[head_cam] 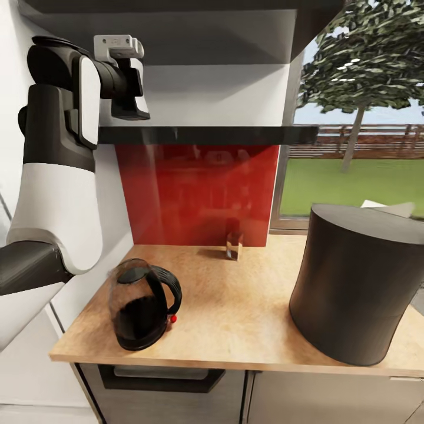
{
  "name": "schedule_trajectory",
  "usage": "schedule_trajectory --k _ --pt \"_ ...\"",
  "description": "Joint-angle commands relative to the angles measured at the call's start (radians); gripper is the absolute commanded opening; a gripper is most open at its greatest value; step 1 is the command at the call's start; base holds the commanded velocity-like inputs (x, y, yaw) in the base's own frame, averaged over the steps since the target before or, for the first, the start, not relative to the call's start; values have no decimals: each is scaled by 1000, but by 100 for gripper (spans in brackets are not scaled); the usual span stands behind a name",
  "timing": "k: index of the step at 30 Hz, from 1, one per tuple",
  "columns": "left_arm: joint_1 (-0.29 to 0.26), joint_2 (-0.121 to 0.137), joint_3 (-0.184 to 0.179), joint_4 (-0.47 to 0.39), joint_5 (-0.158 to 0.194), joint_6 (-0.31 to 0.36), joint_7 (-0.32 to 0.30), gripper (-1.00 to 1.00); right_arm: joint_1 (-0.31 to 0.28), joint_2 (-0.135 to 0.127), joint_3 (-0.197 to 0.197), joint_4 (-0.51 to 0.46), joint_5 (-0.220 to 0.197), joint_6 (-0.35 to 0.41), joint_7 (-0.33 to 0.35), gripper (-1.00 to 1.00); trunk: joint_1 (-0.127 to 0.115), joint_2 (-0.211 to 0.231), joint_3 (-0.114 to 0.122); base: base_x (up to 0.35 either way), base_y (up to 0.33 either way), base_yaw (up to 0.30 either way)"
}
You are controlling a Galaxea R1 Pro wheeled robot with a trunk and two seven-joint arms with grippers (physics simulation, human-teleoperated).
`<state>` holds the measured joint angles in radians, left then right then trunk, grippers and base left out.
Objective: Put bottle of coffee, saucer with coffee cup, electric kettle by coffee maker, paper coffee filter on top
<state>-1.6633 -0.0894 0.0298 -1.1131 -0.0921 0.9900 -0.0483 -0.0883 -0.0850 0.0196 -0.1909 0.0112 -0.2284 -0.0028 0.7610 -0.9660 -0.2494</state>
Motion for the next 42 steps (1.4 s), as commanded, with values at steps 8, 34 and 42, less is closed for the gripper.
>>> schedule_trajectory --k 8,34,42 --pt "-1 -1 4 -1 -10 4 -7 -100 -1 -1 2 1 1 -3 0 100 -1 -1 -1 -332 0 0" --pt "-1 -1 4 -1 -9 6 -7 -100 -1 0 0 1 1 -2 1 100 -1 -1 -1 -262 0 0" --pt "-1 -1 4 0 -9 6 -7 -100 -1 1 1 1 1 -3 1 100 -1 -1 -1 -91 0 0"
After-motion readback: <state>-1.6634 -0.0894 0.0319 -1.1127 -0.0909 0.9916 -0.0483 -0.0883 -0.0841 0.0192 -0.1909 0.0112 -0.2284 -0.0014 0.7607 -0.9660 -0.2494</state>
